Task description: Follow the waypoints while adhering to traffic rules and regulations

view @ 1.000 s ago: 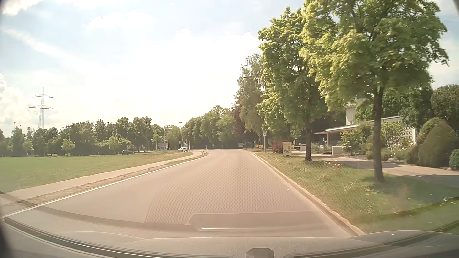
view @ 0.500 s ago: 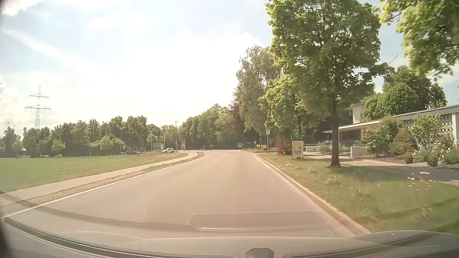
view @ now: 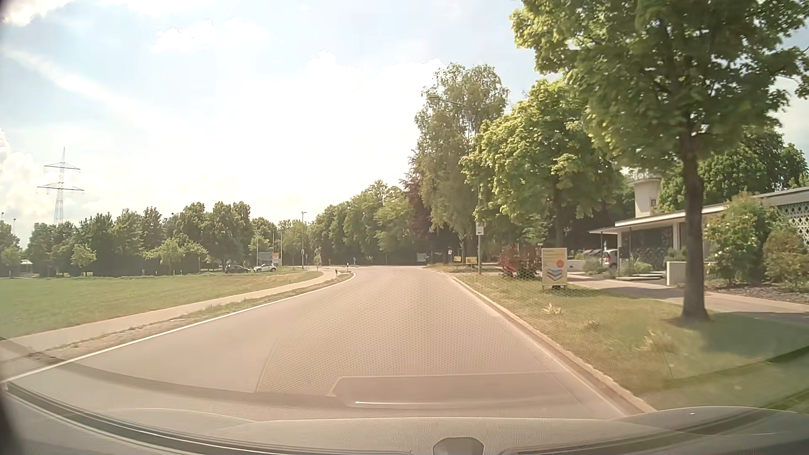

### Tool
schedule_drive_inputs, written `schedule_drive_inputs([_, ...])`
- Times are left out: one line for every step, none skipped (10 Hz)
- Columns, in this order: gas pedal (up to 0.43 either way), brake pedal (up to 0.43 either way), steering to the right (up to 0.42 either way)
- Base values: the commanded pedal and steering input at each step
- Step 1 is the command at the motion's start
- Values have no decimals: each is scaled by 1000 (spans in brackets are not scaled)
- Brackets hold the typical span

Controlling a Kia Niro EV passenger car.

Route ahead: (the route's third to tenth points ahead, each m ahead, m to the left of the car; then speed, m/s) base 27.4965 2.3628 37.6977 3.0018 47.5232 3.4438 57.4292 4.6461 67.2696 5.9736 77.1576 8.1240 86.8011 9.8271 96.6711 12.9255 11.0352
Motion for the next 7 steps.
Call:
schedule_drive_inputs([138,0,0])
schedule_drive_inputs([138,0,0])
schedule_drive_inputs([138,0,0])
schedule_drive_inputs([138,0,0])
schedule_drive_inputs([138,0,0])
schedule_drive_inputs([138,0,0])
schedule_drive_inputs([138,0,0])
